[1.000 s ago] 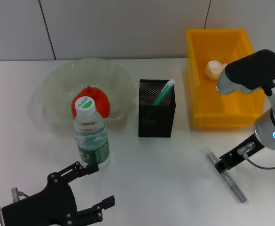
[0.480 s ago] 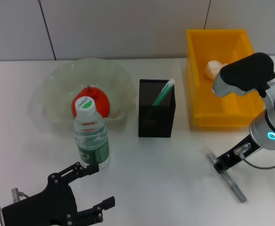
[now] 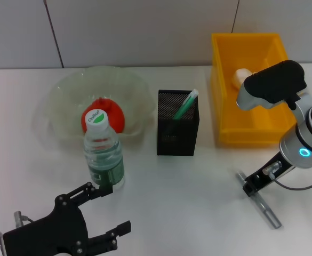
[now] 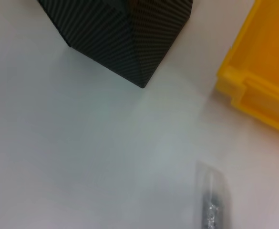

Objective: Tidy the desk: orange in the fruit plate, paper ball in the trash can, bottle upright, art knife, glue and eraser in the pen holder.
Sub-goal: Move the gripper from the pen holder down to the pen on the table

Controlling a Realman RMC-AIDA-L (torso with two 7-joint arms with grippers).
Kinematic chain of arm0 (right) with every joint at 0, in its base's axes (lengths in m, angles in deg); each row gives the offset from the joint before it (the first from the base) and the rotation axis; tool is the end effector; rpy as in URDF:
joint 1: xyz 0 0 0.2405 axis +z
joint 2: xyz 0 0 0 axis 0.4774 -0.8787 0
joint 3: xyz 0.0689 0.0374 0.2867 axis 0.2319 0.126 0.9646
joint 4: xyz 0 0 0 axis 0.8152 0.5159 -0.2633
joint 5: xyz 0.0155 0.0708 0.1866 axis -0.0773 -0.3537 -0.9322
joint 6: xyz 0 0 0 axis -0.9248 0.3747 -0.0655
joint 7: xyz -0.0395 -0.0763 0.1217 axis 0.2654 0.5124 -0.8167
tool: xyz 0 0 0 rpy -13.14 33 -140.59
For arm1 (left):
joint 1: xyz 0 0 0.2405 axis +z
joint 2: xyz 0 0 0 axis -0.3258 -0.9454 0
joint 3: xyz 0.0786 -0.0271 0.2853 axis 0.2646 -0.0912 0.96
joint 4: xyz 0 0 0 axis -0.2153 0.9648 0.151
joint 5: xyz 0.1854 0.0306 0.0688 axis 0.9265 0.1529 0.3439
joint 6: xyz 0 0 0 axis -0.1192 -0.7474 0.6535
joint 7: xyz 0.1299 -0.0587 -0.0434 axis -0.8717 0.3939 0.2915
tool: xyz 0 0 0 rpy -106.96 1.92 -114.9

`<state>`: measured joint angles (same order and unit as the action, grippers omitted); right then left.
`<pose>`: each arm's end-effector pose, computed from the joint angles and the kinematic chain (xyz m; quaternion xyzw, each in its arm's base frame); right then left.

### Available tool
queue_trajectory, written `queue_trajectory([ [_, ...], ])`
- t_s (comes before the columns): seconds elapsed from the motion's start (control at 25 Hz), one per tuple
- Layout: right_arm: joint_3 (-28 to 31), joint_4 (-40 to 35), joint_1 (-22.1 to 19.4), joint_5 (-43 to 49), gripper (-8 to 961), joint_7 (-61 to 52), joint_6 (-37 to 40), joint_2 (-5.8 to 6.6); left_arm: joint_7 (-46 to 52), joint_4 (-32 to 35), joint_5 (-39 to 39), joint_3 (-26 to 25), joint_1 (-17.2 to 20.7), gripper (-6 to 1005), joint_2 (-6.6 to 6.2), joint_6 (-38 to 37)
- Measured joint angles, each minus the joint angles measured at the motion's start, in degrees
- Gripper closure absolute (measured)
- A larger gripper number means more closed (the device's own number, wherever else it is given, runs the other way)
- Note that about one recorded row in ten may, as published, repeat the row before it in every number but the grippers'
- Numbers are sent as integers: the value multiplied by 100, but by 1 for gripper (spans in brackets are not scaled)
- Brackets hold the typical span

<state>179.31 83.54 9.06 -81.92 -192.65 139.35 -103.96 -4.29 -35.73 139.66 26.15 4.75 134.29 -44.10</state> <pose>0.2344 0.3732 -0.0532 -0.8407 0.4413 -0.2251 0.2186 -0.3294 0.2288 -0.0596 -0.9143 -0.1074 -0.3424 0.1876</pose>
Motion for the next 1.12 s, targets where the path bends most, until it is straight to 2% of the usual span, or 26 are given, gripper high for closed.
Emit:
queue_trajectory([
  [0.32,1,-160,121,2,707,84,-13,0,0,0,0,-31,-27,184,0,26],
  [0.52,5,-275,173,-10,858,133,-4,-1,0,0,0,-22,-54,184,0,68],
  [0.88,80,-43,154,-29,889,166,117,3,0,0,0,-31,-74,184,0,71],
  [1.12,360,206,171,-45,916,348,304,13,0,0,0,-49,-76,184,0,71],
])
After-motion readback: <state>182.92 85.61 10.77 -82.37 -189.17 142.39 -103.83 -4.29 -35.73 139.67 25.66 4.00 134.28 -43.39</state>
